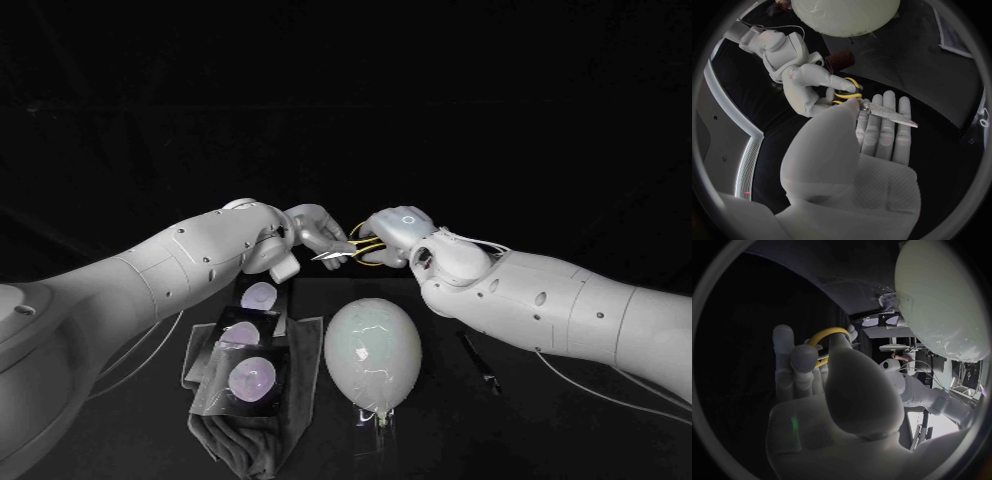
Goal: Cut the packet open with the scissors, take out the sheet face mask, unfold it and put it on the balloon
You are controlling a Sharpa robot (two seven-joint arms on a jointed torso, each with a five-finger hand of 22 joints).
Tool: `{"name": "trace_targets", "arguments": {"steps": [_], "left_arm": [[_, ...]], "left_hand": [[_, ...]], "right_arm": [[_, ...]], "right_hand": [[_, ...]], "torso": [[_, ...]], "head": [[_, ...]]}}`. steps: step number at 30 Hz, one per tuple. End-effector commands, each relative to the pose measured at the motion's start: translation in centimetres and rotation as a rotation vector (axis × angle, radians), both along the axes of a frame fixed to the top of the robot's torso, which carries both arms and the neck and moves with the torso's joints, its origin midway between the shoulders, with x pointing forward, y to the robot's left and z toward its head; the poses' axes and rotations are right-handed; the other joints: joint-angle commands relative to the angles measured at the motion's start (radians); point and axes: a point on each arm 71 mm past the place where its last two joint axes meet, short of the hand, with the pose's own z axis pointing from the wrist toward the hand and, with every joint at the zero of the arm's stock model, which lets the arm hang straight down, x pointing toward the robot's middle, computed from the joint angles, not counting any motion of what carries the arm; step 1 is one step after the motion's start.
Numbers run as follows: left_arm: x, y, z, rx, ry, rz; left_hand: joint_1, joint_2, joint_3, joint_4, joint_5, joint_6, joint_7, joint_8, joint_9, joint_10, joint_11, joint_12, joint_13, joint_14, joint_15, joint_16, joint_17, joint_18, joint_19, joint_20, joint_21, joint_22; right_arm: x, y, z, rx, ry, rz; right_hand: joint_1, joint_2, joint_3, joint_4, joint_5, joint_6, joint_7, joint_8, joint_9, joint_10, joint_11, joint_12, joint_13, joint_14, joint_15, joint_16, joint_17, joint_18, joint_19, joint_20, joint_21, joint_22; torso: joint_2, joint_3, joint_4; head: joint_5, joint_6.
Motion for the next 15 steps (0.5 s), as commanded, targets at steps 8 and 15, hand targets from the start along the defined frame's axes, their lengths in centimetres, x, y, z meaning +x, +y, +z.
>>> {"name": "trace_targets", "arguments": {"steps": [8, 15], "left_arm": [[0.07, 0.16, -0.21, 0.037, 0.005, 0.043], [0.1, 0.29, -0.28, 0.036, 0.017, 0.054]], "left_hand": [[-0.029, -0.001, 0.176, -0.165, 0.005, -0.005, -0.001, -0.003, 0.017, 0.052, -0.046, -0.002, 0.002, 0.002, 0.0, 0.0, 0.011, 0.001, -0.026, 0.0, 0.035, 0.025], [-0.041, -0.002, 0.186, -0.172, 0.005, -0.005, -0.002, -0.002, 0.027, 0.055, -0.047, -0.001, 0.005, 0.005, -0.001, 0.0, 0.017, 0.001, -0.036, 0.001, 0.052, 0.037]], "right_arm": [[-0.75, 0.8, 0.63, 0.005, -0.037, 0.086], [-0.59, 0.68, 0.17, -0.09, -0.005, 0.059]], "right_hand": [[-0.046, -0.063, 0.081, 0.0, 0.008, 0.006, -0.009, -0.004, -0.031, -0.017, -0.013, -0.006, -0.002, -0.002, -0.017, -0.088, -0.042, 0.006, -0.006, 0.001, -0.082, -0.04], [-0.125, -0.134, 0.176, 0.002, 0.008, -0.019, -0.033, -0.003, -0.058, -0.094, -0.03, -0.004, -0.001, -0.011, -0.027, -0.132, -0.031, 0.007, -0.007, 0.006, -0.134, -0.06]], "torso": [[0.0, 0.0, 0.0], [-0.001, -0.0009, 0.0011]], "head": [[0.004, -0.004], [0.005, -0.004]]}}
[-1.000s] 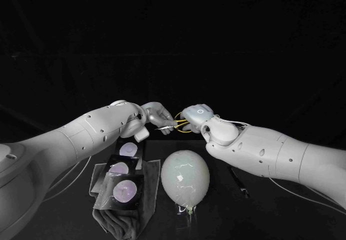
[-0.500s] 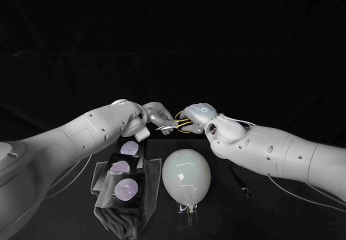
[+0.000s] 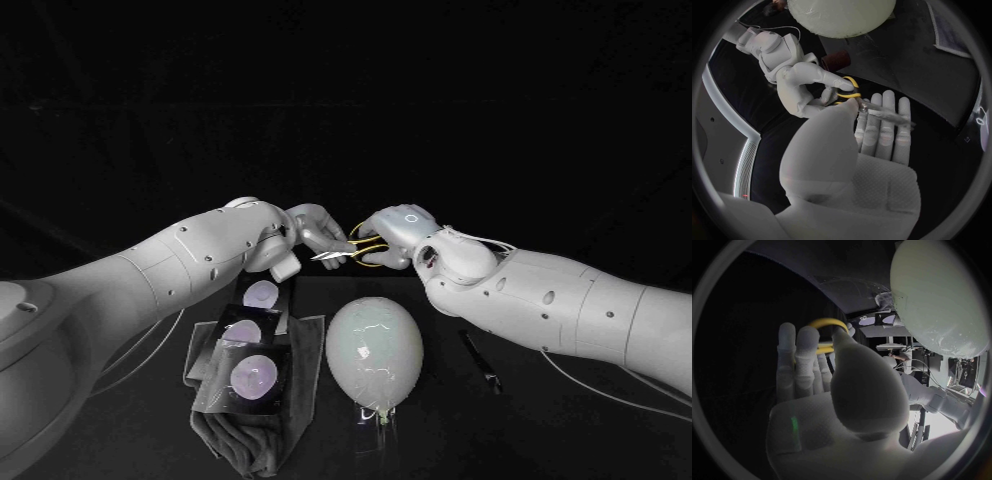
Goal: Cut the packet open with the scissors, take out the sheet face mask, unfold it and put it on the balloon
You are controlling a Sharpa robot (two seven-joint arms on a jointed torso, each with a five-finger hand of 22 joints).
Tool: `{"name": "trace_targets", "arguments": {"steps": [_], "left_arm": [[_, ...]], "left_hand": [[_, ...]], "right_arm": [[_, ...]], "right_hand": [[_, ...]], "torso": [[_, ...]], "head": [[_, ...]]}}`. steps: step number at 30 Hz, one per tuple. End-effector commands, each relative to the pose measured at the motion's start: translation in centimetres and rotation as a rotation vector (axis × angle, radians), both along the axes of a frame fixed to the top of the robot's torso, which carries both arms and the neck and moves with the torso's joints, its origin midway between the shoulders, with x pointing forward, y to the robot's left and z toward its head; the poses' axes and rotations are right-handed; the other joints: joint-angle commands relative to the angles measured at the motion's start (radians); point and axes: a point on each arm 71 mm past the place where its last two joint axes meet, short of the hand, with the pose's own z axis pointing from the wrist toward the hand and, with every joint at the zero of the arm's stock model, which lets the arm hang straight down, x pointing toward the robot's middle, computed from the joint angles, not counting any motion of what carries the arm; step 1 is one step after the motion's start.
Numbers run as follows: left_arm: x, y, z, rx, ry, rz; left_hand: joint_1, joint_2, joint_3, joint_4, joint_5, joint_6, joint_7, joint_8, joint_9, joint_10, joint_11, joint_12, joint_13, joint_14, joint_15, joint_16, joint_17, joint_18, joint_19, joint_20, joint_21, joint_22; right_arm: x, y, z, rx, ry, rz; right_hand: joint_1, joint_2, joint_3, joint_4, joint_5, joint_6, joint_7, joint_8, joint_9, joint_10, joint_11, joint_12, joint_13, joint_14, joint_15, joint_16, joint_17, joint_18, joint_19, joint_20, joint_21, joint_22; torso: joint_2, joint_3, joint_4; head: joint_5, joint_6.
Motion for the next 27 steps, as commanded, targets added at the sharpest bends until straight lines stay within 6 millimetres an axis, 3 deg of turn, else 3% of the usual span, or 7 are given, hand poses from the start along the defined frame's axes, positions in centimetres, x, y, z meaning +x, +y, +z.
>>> {"name": "trace_targets", "arguments": {"steps": [1, 8, 10, 12, 22, 23, 27], "left_arm": [[0.1, 0.2, 0.0, 0.009, 0.005, 0.032], [0.1, 0.3, 0.0, 0.011, 0.014, 0.037], [0.1, 0.3, -0.1, 0.012, 0.018, 0.036], [0.1, 0.2, -0.1, 0.013, 0.02, 0.034], [0.0, 0.4, -0.1, 0.015, 0.022, 0.032], [0.0, 0.5, -0.1, 0.014, 0.017, 0.031], [-0.1, 0.8, 0.2, 0.0, -0.026, 0.021]], "left_hand": [[0.011, -0.009, 0.102, -0.101, 0.001, -0.001, -0.002, 0.004, 0.005, 0.017, -0.024, -0.003, -0.002, -0.001, 0.0, 0.0, 0.001, 0.002, -0.008, 0.0, 0.002, 0.001], [0.007, -0.009, 0.105, -0.104, 0.001, -0.001, -0.002, 0.004, 0.008, 0.018, -0.024, -0.003, -0.001, -0.001, -0.001, 0.0, 0.002, 0.002, -0.011, 0.001, 0.007, 0.004], [0.003, -0.009, 0.109, -0.107, 0.001, -0.001, -0.002, 0.004, 0.012, 0.018, -0.024, -0.002, 0.0, 0.0, -0.001, -0.001, 0.005, 0.002, -0.014, 0.001, 0.012, 0.008], [0.001, -0.01, 0.111, -0.109, 0.001, -0.002, -0.003, 0.004, 0.014, 0.019, -0.024, -0.002, 0.001, 0.0, -0.001, -0.001, 0.006, 0.002, -0.017, 0.001, 0.016, 0.011], [0.001, -0.01, 0.111, -0.109, 0.001, -0.002, -0.003, 0.004, 0.014, 0.019, -0.024, -0.002, 0.001, 0.0, -0.001, -0.001, 0.006, 0.002, -0.017, 0.001, 0.016, 0.011], [-0.005, -0.01, 0.116, -0.113, 0.001, -0.002, -0.003, 0.004, 0.02, 0.019, -0.024, -0.003, 0.002, 0.0, -0.001, -0.002, 0.009, 0.003, -0.023, 0.002, 0.024, 0.017], [-0.006, -0.01, 0.117, -0.114, 0.001, -0.003, -0.002, 0.003, 0.02, 0.018, -0.024, -0.003, 0.003, 0.0, -0.001, -0.002, 0.009, 0.002, -0.024, 0.002, 0.025, 0.018]], "right_arm": [[-0.2, 0.6, -0.2, -0.087, 0.001, 0.025], [-0.3, 0.7, -0.4, -0.115, 0.011, 0.035], [-0.4, 0.8, -0.3, -0.111, 0.004, 0.039], [-0.4, 0.8, -0.2, -0.104, -0.003, 0.044], [-0.9, -0.4, 0.7, 0.014, -0.074, 0.084], [-1.0, -1.2, 1.0, 0.074, -0.093, 0.092], [-1.0, -3.8, 2.0, 0.274, -0.087, 0.083]], "right_hand": [[-0.005, -0.006, 0.016, -0.001, -0.002, 0.003, -0.001, -0.002, -0.004, -0.008, -0.015, -0.003, 0.0, -0.009, -0.009, -0.011, 0.002, 0.006, 0.003, 0.004, -0.011, -0.004], [0.025, 0.007, 0.069, -0.01, -0.003, 0.021, -0.004, 0.005, -0.011, 0.025, -0.02, 0.005, 0.001, 0.023, -0.016, 0.001, 0.025, 0.007, 0.029, 0.001, -0.005, 0.001], [0.029, 0.009, 0.099, -0.011, 0.008, 0.024, -0.003, 0.003, -0.02, 0.043, -0.017, 0.003, 0.0, 0.078, -0.016, 0.139, 0.181, -0.016, 0.096, -0.009, 0.171, 0.082], [0.029, 0.003, 0.119, -0.013, 0.022, 0.025, 0.004, 0.002, -0.028, 0.049, -0.002, 0.0, 0.0, 0.093, -0.007, 0.2, 0.249, -0.027, 0.125, -0.015, 0.256, 0.126], [0.04, -0.008, 0.222, -0.021, 0.034, 0.067, 0.021, 0.013, -0.047, 0.108, 0.004, 0.004, 0.0, 0.116, -0.009, 0.358, 0.418, -0.053, 0.172, -0.027, 0.461, 0.247], [0.053, -0.012, 0.285, -0.026, 0.013, 0.084, 0.035, 0.018, -0.051, 0.141, 0.015, 0.005, 0.001, 0.111, 0.002, 0.365, 0.422, -0.055, 0.169, -0.024, 0.473, 0.264], [0.046, -0.031, 0.358, -0.035, 0.008, 0.096, 0.056, 0.02, -0.055, 0.169, 0.03, -0.002, 0.0, 0.09, 0.028, 0.337, 0.382, -0.05, 0.145, -0.008, 0.422, 0.266]], "torso": [[0.0, -0.0005, 0.0004], [0.0, 0.0003, 0.0005], [0.0, 0.0006, 0.0008], [0.0, 0.0003, 0.0007], [0.0, -0.0004, 0.0018], [0.0, -0.0008, 0.0012], [0.0, -0.0015, 0.0017]], "head": [[0.0, -0.001], [0.001, -0.001], [0.0, -0.001], [0.0, -0.001], [-0.001, 0.0], [-0.002, 0.001], [-0.003, 0.007]]}}
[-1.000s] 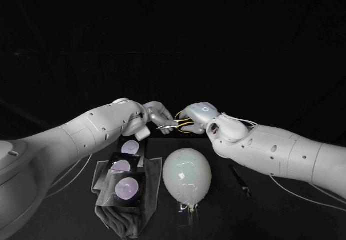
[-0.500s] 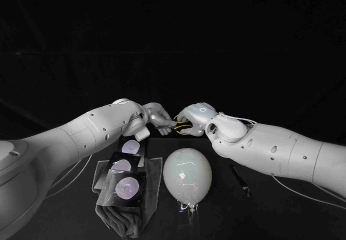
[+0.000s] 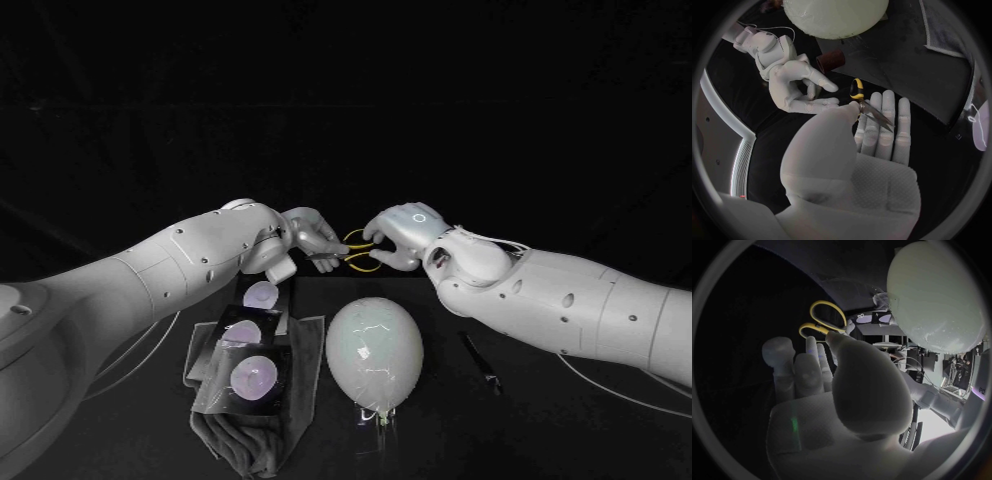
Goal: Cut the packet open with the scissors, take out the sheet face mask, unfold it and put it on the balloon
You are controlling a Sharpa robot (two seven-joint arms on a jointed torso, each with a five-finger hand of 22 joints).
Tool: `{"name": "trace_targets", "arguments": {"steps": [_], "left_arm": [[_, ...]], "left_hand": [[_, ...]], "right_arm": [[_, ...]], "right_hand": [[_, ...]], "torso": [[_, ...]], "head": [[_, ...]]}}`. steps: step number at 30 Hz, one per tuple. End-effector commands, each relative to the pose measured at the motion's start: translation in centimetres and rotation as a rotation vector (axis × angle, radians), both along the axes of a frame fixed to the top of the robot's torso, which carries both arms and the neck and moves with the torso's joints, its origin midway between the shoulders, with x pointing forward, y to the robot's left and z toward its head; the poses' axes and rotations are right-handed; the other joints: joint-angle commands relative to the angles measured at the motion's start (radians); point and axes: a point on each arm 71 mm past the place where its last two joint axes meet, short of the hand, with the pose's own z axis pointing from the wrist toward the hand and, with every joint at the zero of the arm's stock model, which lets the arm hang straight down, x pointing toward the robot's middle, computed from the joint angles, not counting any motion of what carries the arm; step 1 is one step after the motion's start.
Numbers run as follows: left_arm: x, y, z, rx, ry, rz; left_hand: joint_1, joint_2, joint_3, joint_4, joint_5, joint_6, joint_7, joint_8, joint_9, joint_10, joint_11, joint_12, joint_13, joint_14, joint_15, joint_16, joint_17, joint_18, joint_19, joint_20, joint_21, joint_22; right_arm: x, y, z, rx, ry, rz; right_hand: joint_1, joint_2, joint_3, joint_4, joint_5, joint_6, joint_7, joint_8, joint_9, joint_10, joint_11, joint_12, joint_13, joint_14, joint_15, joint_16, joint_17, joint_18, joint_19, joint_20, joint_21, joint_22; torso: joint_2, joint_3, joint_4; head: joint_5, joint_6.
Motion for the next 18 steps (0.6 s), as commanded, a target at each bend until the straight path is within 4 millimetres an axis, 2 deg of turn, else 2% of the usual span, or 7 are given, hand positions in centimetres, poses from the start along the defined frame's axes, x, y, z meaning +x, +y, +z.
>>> {"name": "trace_targets", "arguments": {"steps": [1, 2, 5, 6, 8, 13, 18], "left_arm": [[-0.1, -0.1, 0.6, -0.03, -0.07, -0.023], [-0.2, -0.1, 0.8, -0.037, -0.09, -0.026], [-0.3, 0.1, 1.2, -0.057, -0.166, -0.034], [-0.4, 0.1, 1.4, -0.065, -0.194, -0.035], [-0.4, 0.2, 1.6, -0.079, -0.235, -0.037], [-0.8, 0.6, 1.6, -0.128, -0.316, -0.041], [-1.0, 1.0, 1.4, -0.179, -0.378, -0.03]], "left_hand": [[-0.007, 0.0, 0.116, -0.114, 0.0, 0.002, -0.004, 0.001, 0.021, 0.012, -0.019, -0.004, 0.001, -0.004, -0.004, -0.002, 0.001, 0.003, -0.005, 0.001, 0.006, 0.002], [-0.008, -0.001, 0.116, -0.114, 0.0, 0.002, -0.004, 0.001, 0.022, 0.011, -0.019, -0.004, 0.001, -0.004, -0.004, -0.002, 0.002, 0.003, -0.006, 0.001, 0.006, 0.002], [-0.009, -0.002, 0.117, -0.116, 0.0, 0.002, -0.004, 0.001, 0.024, 0.013, -0.019, -0.003, 0.002, -0.003, -0.004, -0.002, 0.003, 0.004, -0.007, 0.001, 0.01, 0.005], [-0.01, -0.003, 0.117, -0.117, 0.0, 0.002, -0.004, 0.001, 0.025, 0.013, -0.02, -0.003, 0.002, -0.002, -0.004, -0.002, 0.003, 0.005, -0.007, 0.0, 0.012, 0.006], [-0.011, -0.003, 0.117, -0.117, 0.0, 0.002, -0.004, 0.001, 0.025, 0.013, -0.02, -0.003, 0.002, -0.002, -0.004, -0.002, 0.004, 0.005, -0.006, 0.0, 0.013, 0.007], [-0.013, -0.003, 0.119, -0.119, 0.0, 0.002, -0.004, 0.001, 0.028, 0.012, -0.019, -0.004, 0.002, -0.002, -0.004, -0.003, 0.005, 0.006, -0.006, 0.0, 0.017, 0.009], [-0.014, -0.003, 0.12, -0.12, 0.0, 0.001, -0.004, 0.0, 0.029, 0.011, -0.019, -0.005, 0.002, -0.004, -0.003, -0.004, 0.005, 0.007, -0.008, 0.0, 0.02, 0.011]], "right_arm": [[-0.2, -2.3, 1.6, 0.31, -0.006, 0.026], [-0.1, -3.1, 1.7, 0.375, 0.023, 0.007], [0.2, -5.7, 1.7, 0.575, 0.148, -0.071], [0.3, -6.5, 1.6, 0.633, 0.189, -0.097], [0.3, -7.7, 1.4, 0.698, 0.244, -0.128], [0.4, -9.6, 0.4, 0.798, 0.389, -0.183], [0.2, -9.6, -1.3, 0.84, 0.517, -0.185]], "right_hand": [[-0.005, -0.015, 0.034, -0.007, -0.009, 0.005, 0.012, 0.005, -0.002, 0.017, 0.004, -0.002, 0.0, -0.009, 0.012, -0.039, -0.046, -0.008, -0.022, 0.011, -0.059, -0.008], [-0.011, -0.018, 0.048, -0.012, -0.016, 0.002, 0.027, 0.003, -0.003, 0.024, 0.015, -0.002, 0.0, -0.019, 0.018, -0.061, -0.071, -0.002, -0.037, 0.014, -0.101, -0.016], [-0.031, -0.021, 0.05, -0.01, -0.013, 0.0, 0.05, 0.001, -0.004, 0.026, 0.031, -0.003, 0.001, -0.024, 0.026, -0.065, -0.074, -0.004, -0.042, 0.025, -0.111, -0.016], [-0.049, -0.025, 0.042, -0.008, -0.012, -0.004, 0.066, -0.001, -0.006, 0.025, 0.042, -0.003, 0.001, -0.015, 0.034, -0.036, -0.039, -0.011, -0.032, 0.033, -0.073, -0.002], [-0.058, -0.028, 0.036, -0.009, -0.009, -0.007, 0.077, -0.004, -0.007, 0.025, 0.048, -0.003, 0.001, -0.001, 0.038, 0.002, 0.006, -0.018, -0.017, 0.037, -0.026, 0.015], [-0.084, -0.034, 0.008, -0.013, -0.026, -0.016, 0.083, -0.012, -0.012, 0.011, 0.055, -0.005, 0.001, 0.014, 0.046, 0.065, 0.073, -0.023, 0.001, 0.046, 0.038, 0.045], [-0.098, -0.028, -0.027, -0.02, -0.049, -0.045, 0.088, -0.023, -0.022, -0.037, 0.063, -0.006, 0.0, 0.007, 0.054, 0.084, 0.086, -0.021, -0.006, 0.055, 0.035, 0.055]], "torso": [[0.0, -0.0005, 0.0003], [0.0, -0.001, 0.0007], [-0.001, -0.0019, -0.0011], [-0.001, -0.0024, -0.0017], [-0.002, -0.0026, -0.0023], [-0.002, 0.0006, -0.0017], [-0.001, 0.0004, 0.0003]], "head": [[-0.002, 0.006], [-0.004, 0.008], [-0.004, 0.012], [-0.004, 0.014], [-0.004, 0.015], [-0.009, 0.017], [-0.012, 0.02]]}}
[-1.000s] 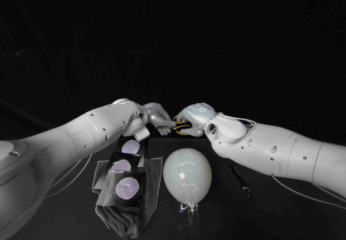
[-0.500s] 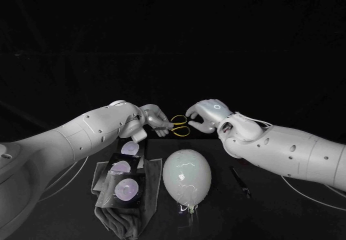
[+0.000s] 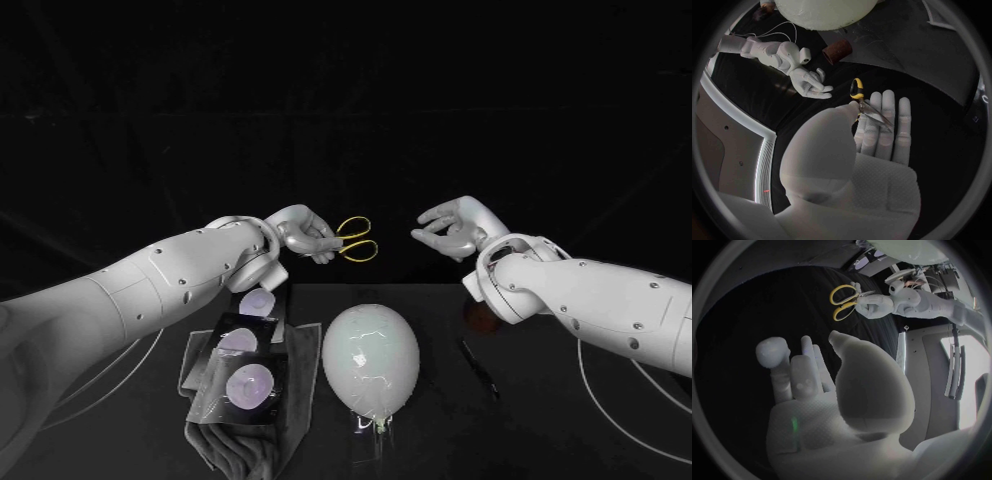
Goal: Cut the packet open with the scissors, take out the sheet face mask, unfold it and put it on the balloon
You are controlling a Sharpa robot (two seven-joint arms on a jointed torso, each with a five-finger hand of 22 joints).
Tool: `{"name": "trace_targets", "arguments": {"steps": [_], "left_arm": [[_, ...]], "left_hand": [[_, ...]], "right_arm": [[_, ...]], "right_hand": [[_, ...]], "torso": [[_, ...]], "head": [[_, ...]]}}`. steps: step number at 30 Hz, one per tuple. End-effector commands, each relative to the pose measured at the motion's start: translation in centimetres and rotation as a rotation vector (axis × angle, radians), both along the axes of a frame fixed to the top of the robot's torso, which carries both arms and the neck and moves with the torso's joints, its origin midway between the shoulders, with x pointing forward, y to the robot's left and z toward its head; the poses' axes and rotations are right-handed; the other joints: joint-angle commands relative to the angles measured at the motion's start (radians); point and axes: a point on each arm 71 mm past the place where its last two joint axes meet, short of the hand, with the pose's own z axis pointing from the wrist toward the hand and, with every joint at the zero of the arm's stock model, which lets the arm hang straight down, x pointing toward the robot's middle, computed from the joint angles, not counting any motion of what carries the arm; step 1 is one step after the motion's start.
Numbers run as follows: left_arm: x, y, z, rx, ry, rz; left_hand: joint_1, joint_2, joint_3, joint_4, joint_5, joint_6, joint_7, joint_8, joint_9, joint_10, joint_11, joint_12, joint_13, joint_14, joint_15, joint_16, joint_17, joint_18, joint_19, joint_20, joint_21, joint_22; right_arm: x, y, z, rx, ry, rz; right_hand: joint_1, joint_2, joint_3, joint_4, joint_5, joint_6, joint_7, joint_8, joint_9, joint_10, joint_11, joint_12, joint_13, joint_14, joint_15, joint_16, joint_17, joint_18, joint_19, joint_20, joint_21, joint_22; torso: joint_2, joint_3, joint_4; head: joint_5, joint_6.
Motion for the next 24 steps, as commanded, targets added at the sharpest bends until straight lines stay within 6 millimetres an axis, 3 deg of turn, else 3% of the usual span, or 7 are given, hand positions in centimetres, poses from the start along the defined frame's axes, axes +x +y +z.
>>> {"name": "trace_targets", "arguments": {"steps": [1, 7, 15, 24], "left_arm": [[-0.2, -0.1, 0.9, -0.084, -0.138, -0.003], [-0.3, 0.0, 0.5, -0.112, -0.151, -0.001], [-0.5, -0.3, -0.1, -0.122, -0.141, -0.01], [-0.9, -0.9, -0.3, -0.133, -0.137, -0.033]], "left_hand": [[-0.008, 0.004, 0.12, -0.12, 0.002, 0.001, -0.004, 0.0, 0.029, 0.007, -0.015, -0.004, 0.001, -0.004, -0.003, -0.004, 0.001, 0.013, -0.008, 0.0, 0.003, 0.001], [-0.008, 0.004, 0.12, -0.12, 0.002, 0.001, -0.004, 0.0, 0.03, 0.006, -0.015, -0.004, 0.001, -0.004, -0.003, -0.004, 0.001, 0.013, -0.008, 0.0, 0.004, 0.002], [-0.009, 0.005, 0.121, -0.12, 0.002, 0.0, -0.003, 0.0, 0.03, 0.006, -0.014, -0.005, 0.001, -0.004, -0.003, -0.005, 0.001, 0.013, -0.009, 0.0, 0.005, 0.002], [-0.01, 0.005, 0.121, -0.121, 0.002, 0.0, -0.003, 0.0, 0.031, 0.006, -0.014, -0.005, 0.001, -0.005, -0.002, -0.005, 0.002, 0.013, -0.01, 0.001, 0.006, 0.003]], "right_arm": [[-0.1, 0.5, -1.6, 0.128, 0.152, 0.056], [-0.5, 1.6, -2.9, 0.175, 0.187, 0.084], [-0.7, 2.8, -3.3, 0.236, 0.169, 0.086], [-0.7, 4.1, -3.5, 0.274, 0.168, 0.1]], "right_hand": [[-0.017, 0.003, -0.016, 0.0, -0.006, -0.013, 0.001, -0.004, -0.004, -0.019, 0.002, -0.006, -0.002, 0.011, 0.009, 0.012, 0.011, -0.014, -0.002, 0.01, 0.003, 0.057], [-0.032, 0.014, -0.065, 0.004, -0.019, -0.028, 0.007, -0.002, -0.01, -0.047, 0.009, -0.004, 0.0, 0.007, 0.015, 0.03, 0.022, -0.011, -0.008, 0.018, 0.002, 0.068], [-0.04, 0.033, -0.109, 0.012, -0.036, -0.043, 0.014, -0.002, -0.016, -0.08, 0.017, -0.004, -0.002, 0.012, 0.022, 0.061, 0.051, -0.012, -0.004, 0.026, 0.023, 0.083], [-0.044, 0.043, -0.14, 0.02, -0.042, -0.054, 0.019, -0.003, -0.02, -0.092, 0.021, -0.002, -0.001, 0.008, 0.026, 0.064, 0.048, -0.011, -0.009, 0.03, 0.018, 0.088]], "torso": [[0.001, 0.0014, 0.0014], [0.003, 0.0013, 0.0016], [0.003, -0.0005, 0.0003], [0.002, 0.0011, 0.0019]], "head": [[-0.002, 0.002], [-0.001, 0.003], [-0.007, 0.003], [-0.014, 0.001]]}}
